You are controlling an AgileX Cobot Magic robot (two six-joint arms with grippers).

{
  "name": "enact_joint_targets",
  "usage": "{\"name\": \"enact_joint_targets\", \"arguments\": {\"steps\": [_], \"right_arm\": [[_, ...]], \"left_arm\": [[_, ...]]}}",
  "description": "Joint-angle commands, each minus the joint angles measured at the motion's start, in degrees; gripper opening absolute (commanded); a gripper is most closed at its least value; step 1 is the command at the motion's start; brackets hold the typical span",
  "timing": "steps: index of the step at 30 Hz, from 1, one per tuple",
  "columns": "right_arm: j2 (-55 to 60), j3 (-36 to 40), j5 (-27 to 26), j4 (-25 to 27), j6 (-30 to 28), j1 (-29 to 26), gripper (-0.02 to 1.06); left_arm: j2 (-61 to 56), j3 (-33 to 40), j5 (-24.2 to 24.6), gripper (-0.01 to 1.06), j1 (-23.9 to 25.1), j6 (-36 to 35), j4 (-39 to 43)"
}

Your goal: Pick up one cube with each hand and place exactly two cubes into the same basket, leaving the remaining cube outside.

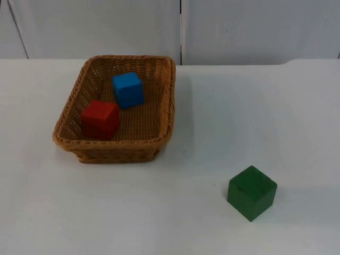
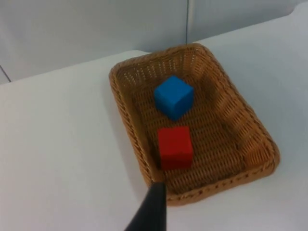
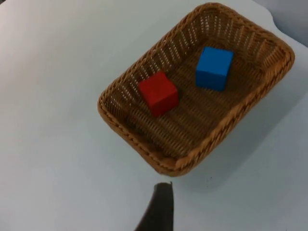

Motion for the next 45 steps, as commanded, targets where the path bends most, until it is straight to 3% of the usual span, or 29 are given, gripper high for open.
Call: {"name": "enact_joint_targets", "arguments": {"steps": [1,12,18,26,38,45], "right_arm": [[-2.6,3.4,-2.8,0.2,-0.3,0.4,0.75],[-16.3,23.7,-12.3,1.4,-0.3,0.4,0.75],[-24.5,32.4,-14.6,1.6,-0.3,0.4,0.75],[-36.3,41.5,-15.1,1.6,-0.3,0.4,0.75],[-54.8,51.3,-12.7,0.9,-0.2,0.4,0.75],[-65.5,57.7,-12.2,1.0,0.6,0.4,0.75]], "left_arm": [[-2.3,0.7,1.0,0.85,-0.1,-0.5,-1.0],[-13.0,0.8,7.3,0.85,-0.1,-0.5,-2.6],[-17.6,0.8,10.3,0.85,-0.1,-0.5,-2.7],[-22.6,2.4,14.1,0.85,-0.1,-0.3,-3.4],[-35.7,13.5,13.9,0.85,-0.1,2.2,-4.5],[-43.1,15.7,15.3,0.85,-0.1,2.1,-5.9]]}}
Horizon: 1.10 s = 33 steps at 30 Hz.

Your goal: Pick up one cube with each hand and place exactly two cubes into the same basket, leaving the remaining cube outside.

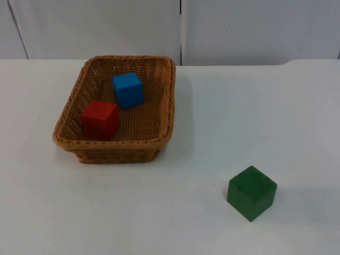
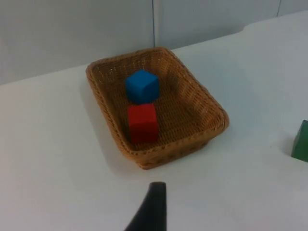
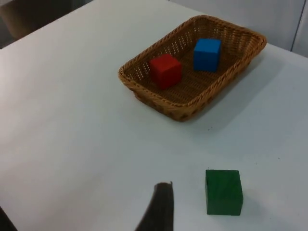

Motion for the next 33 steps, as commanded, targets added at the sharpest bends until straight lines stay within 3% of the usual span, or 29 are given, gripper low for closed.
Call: {"name": "enact_joint_targets", "arguments": {"steps": [1,8,20,25,30,33], "right_arm": [[-3.8,2.4,0.3,0.0,0.6,0.4,0.75],[-13.0,5.4,3.4,0.0,1.8,0.4,0.75],[-26.7,4.7,10.1,-0.6,3.0,0.4,0.75],[-26.7,2.1,15.4,-5.1,4.0,0.4,0.75],[-26.7,2.2,20.1,-13.4,11.0,0.4,0.75],[-26.7,2.6,21.0,-14.0,12.8,0.4,0.75]], "left_arm": [[-2.4,0.3,0.0,0.85,-0.1,-0.4,-0.9],[-5.7,0.3,0.1,0.85,-0.1,-0.4,-0.9],[-5.7,-1.0,5.1,0.85,-0.1,-0.4,-2.3],[-5.7,-1.1,7.2,0.85,-0.1,-0.1,-1.5],[-5.7,-1.1,8.1,0.85,-0.1,0.2,-1.0],[-5.7,-1.1,9.7,0.85,-0.1,0.3,0.6]]}}
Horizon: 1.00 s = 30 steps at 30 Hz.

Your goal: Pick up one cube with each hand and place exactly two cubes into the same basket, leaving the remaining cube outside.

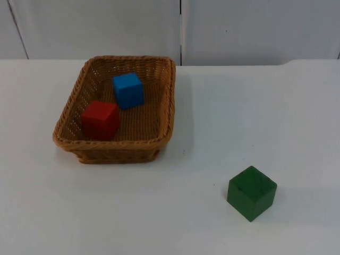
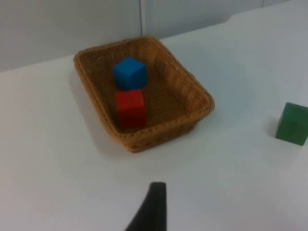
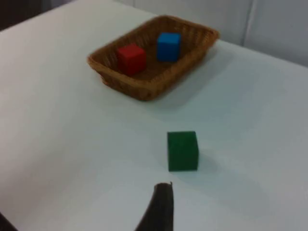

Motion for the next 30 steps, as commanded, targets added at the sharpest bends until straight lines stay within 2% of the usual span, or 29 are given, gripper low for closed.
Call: {"name": "enact_joint_targets", "arguments": {"steps": [1,30], "right_arm": [[-0.3,0.2,1.3,-1.2,2.2,0.3,0.75],[-0.3,1.2,2.9,-1.0,2.2,0.3,0.76]], "left_arm": [[-0.3,-0.3,2.4,0.85,-0.1,0.2,2.4],[-0.3,0.7,3.1,0.85,-0.1,-0.4,2.5]]}}
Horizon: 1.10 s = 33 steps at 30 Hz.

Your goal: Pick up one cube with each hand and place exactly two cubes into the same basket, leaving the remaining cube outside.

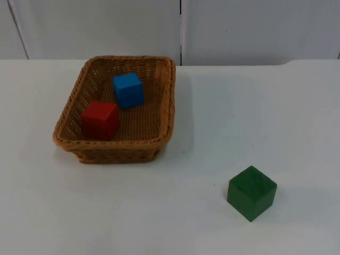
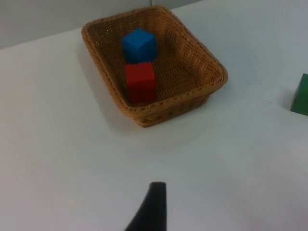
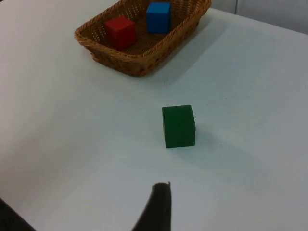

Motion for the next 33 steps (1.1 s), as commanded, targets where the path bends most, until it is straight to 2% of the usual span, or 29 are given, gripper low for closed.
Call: {"name": "enact_joint_targets", "arguments": {"steps": [1,3,5,6,12,33], "right_arm": [[-0.3,0.5,0.0,-0.1,0.1,0.3,0.80],[-0.3,0.5,0.0,-0.2,0.3,0.3,0.91],[-0.3,0.5,0.0,-0.2,0.3,0.3,1.03],[-0.3,0.5,0.0,-0.2,0.3,0.3,1.05],[-0.3,0.5,0.0,-0.2,0.3,0.3,1.05],[-0.3,0.5,0.0,-0.1,0.7,0.3,1.05]], "left_arm": [[-0.3,0.2,0.1,0.85,-0.1,-0.3,0.1],[-0.3,0.2,0.1,0.88,-0.1,-0.3,0.1],[-0.3,0.2,0.1,0.98,-0.1,-0.3,0.1],[-0.3,0.2,0.1,1.05,-0.1,-0.4,0.1],[-0.3,0.2,0.1,1.05,-0.1,-2.9,1.7],[-0.3,0.2,0.1,1.05,-0.1,-2.9,2.5]]}}
